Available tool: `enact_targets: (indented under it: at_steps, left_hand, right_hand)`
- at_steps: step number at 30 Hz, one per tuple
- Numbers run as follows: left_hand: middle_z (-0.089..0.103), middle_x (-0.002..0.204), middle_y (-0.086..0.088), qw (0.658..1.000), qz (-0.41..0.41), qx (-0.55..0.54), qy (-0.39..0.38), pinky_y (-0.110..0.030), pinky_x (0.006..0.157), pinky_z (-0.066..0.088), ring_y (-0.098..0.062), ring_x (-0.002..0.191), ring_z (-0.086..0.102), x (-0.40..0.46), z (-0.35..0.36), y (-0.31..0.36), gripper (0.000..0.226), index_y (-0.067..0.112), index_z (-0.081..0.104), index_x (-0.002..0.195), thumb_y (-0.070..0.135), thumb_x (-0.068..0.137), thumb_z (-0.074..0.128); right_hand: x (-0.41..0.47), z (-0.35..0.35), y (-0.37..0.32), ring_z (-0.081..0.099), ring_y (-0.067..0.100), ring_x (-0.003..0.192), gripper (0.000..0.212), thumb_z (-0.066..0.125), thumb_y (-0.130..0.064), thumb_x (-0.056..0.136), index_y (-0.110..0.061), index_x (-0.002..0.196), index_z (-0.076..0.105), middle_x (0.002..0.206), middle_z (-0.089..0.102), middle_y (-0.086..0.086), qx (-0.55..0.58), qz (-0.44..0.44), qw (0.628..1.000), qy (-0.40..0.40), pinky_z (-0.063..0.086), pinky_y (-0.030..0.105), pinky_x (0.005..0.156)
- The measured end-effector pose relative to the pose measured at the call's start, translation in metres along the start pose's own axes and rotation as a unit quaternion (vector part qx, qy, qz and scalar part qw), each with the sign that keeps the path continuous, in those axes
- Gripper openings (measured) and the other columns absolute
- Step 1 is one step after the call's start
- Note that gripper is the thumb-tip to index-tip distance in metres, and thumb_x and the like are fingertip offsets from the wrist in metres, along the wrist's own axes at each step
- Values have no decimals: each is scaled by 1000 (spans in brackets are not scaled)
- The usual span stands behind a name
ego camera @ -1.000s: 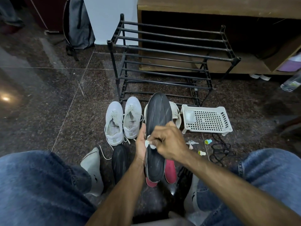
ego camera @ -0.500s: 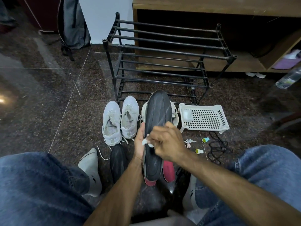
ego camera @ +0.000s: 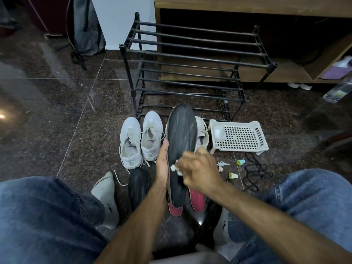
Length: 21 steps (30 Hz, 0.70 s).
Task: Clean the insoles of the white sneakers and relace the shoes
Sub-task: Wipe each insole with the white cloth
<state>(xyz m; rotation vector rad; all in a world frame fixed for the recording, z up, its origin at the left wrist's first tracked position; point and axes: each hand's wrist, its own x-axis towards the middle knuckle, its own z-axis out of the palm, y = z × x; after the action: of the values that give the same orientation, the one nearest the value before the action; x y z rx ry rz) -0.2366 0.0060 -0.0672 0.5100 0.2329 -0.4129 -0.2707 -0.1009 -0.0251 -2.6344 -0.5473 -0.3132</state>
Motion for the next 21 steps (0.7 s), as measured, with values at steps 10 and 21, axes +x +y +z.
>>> enact_targets:
  at_steps: [10,21]
  left_hand:
    - [70,104,-15,1000,-14,3,9,-35,86,55,-24,90,69,5,-3,5,46,4,73,103,41,90,50]
    - [71,98,-14,999,37,25,27,-32,79,58,-24,84,69,13,14,18,51,4,69,104,44,94,40]
  right_hand:
    - [8,0,-1,49,14,48,25,72,4,57,-20,65,70,61,59,-9,-2,64,998,4,33,22,63]
    - [35,-12,3,50,21,45,22,74,-1,54,-21,63,70,60,60,-7,-26,76,995,63,37,21,60]
